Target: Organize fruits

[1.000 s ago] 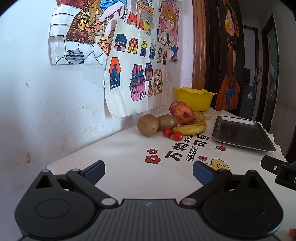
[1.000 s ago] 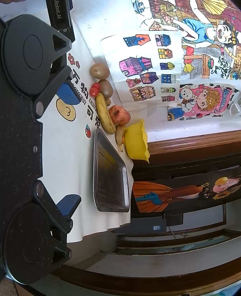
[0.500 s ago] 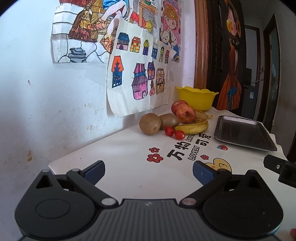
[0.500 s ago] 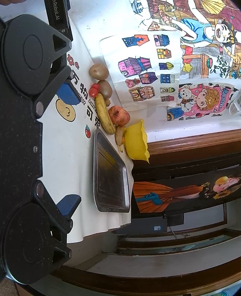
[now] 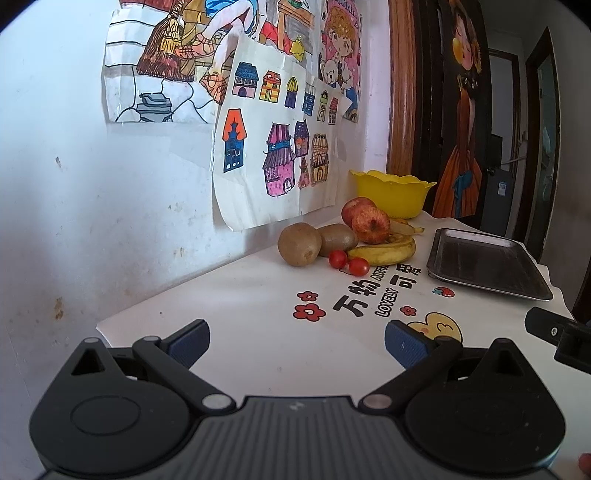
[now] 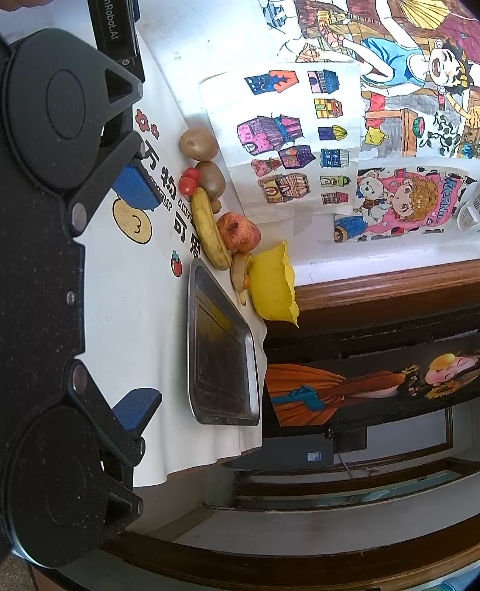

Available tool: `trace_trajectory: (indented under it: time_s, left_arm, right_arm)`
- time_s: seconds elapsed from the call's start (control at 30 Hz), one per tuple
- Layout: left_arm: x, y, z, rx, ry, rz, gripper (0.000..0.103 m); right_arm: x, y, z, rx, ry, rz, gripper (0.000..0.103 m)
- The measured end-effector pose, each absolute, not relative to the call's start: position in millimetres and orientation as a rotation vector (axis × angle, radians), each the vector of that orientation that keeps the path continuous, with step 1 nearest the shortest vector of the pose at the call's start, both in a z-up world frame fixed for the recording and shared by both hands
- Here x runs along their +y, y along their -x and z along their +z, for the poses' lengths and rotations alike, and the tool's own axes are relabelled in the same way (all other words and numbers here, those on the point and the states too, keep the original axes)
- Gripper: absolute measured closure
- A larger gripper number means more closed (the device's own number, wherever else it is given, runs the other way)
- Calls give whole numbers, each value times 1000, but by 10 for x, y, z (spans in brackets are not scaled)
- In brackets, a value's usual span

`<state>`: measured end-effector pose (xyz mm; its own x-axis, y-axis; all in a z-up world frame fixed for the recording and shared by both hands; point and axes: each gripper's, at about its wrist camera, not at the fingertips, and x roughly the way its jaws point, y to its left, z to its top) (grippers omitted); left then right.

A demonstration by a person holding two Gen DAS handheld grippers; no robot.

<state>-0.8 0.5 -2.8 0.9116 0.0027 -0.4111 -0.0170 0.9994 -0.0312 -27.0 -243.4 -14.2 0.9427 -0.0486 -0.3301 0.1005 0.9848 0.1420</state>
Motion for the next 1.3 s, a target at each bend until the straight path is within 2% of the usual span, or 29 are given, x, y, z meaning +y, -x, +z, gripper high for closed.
trace_trajectory:
  time_s: [0.43, 0.67, 1.1, 1.3]
  left_arm:
    - [63, -38, 57, 444, 46, 26, 0]
    - [112, -45, 294, 403, 37, 26, 0]
    - [349, -573, 699, 416, 9, 53, 0]
    - [348, -840, 715, 435, -21, 65, 0]
  right_arm:
    - [-2324, 117, -58, 480, -141, -3, 1]
    - [-2228, 54, 292, 545, -187, 95, 1]
    - [-1884, -347, 1304, 355, -4, 210, 1]
    - [-1799, -673, 1521, 279, 49, 224, 1]
